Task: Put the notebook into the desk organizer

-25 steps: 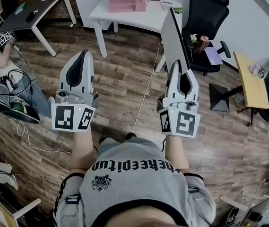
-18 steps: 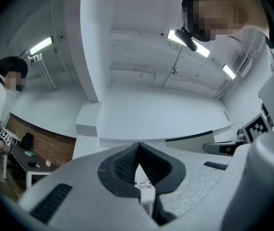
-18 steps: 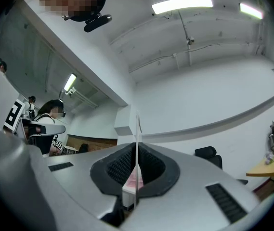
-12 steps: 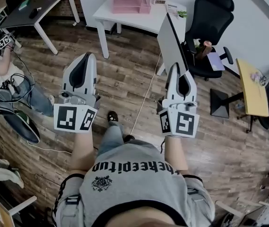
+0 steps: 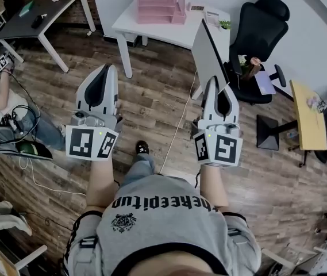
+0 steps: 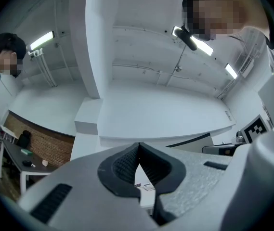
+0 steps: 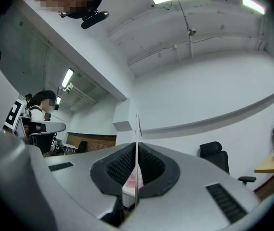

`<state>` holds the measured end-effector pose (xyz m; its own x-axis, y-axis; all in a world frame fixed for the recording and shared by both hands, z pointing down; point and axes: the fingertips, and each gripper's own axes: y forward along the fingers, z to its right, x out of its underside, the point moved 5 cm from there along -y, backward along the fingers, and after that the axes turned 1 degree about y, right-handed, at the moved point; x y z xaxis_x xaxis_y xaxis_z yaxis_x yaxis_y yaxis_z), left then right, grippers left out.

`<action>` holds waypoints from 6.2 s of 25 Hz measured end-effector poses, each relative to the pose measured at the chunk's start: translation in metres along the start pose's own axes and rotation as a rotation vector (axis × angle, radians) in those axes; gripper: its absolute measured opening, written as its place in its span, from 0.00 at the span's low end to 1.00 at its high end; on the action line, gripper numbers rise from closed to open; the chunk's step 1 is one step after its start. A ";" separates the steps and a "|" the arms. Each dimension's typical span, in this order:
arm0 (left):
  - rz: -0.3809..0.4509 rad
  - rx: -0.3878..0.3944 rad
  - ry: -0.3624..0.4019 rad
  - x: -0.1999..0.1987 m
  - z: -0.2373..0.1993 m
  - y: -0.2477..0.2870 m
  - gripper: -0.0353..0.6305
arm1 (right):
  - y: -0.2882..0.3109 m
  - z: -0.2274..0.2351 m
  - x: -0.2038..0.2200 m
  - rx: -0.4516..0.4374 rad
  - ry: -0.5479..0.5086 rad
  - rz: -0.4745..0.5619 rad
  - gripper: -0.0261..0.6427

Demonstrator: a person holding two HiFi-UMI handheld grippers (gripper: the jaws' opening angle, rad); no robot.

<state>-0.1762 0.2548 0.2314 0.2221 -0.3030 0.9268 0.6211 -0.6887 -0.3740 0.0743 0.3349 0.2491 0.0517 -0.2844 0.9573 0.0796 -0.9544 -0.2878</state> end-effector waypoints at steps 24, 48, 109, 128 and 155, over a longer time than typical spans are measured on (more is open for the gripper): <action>0.013 0.034 0.001 0.056 -0.136 0.140 0.06 | 0.189 -0.026 0.046 0.026 -0.014 0.040 0.05; -0.023 0.017 0.000 0.114 -0.195 0.244 0.06 | 0.314 -0.005 0.096 0.006 -0.007 0.022 0.05; -0.098 -0.287 0.082 0.211 -0.287 0.391 0.06 | 0.549 0.004 0.336 -0.679 -1.195 -0.183 0.05; -0.138 -0.348 0.102 0.219 -0.303 0.386 0.06 | 0.602 -0.002 0.402 -0.726 -1.248 -0.349 0.05; -0.166 -0.404 0.108 0.232 -0.332 0.397 0.06 | 0.658 -0.009 0.431 -0.643 -1.206 -0.462 0.07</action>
<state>-0.1274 -0.3080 0.2866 0.0511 -0.2192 0.9743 0.2932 -0.9293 -0.2244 0.1396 -0.4162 0.4727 0.9655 -0.0059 0.2604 -0.1157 -0.9054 0.4085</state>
